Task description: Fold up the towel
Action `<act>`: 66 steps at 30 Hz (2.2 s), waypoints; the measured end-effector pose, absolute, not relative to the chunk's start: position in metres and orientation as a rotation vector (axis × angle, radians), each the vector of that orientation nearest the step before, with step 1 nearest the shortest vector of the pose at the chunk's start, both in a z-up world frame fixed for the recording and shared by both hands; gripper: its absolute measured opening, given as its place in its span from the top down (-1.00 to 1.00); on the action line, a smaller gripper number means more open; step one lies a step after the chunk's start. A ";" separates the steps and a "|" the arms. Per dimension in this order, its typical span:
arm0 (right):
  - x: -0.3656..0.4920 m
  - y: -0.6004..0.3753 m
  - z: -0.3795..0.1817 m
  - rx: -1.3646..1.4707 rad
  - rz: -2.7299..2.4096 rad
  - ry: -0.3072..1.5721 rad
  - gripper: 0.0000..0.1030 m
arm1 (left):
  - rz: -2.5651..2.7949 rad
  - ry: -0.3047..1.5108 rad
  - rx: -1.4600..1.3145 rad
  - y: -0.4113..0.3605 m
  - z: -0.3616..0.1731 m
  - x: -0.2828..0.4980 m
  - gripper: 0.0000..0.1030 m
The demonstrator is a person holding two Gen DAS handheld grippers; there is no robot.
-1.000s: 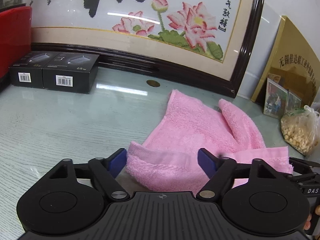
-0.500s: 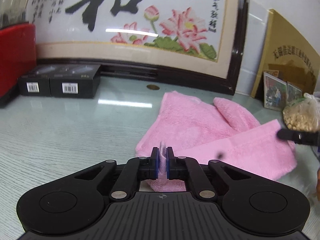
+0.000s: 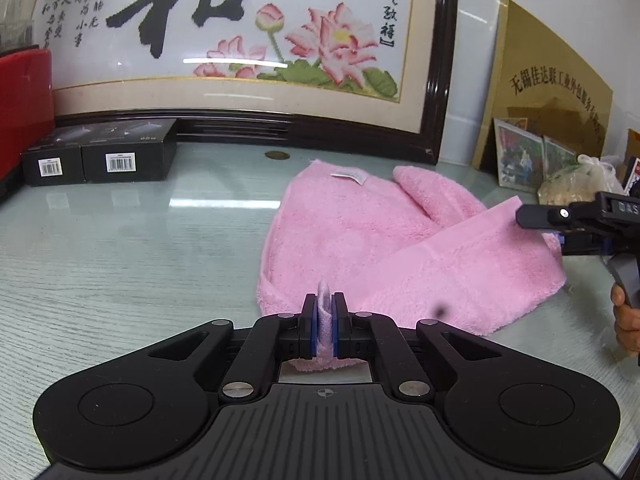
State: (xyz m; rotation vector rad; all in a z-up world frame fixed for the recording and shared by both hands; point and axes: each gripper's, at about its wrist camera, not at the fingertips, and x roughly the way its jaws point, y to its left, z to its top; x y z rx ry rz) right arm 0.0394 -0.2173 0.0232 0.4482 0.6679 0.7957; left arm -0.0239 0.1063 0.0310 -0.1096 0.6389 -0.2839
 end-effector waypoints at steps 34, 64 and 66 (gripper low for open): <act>-0.103 -0.242 0.004 0.324 0.547 0.623 -0.15 | -0.358 0.633 0.064 0.094 0.034 -0.087 0.87; -0.151 -0.316 0.010 0.384 0.368 0.490 0.53 | -0.412 0.508 0.040 0.099 0.070 -0.115 0.42; -0.133 -0.307 0.014 0.368 0.363 0.520 0.30 | -0.444 0.540 0.074 0.086 0.066 -0.101 0.37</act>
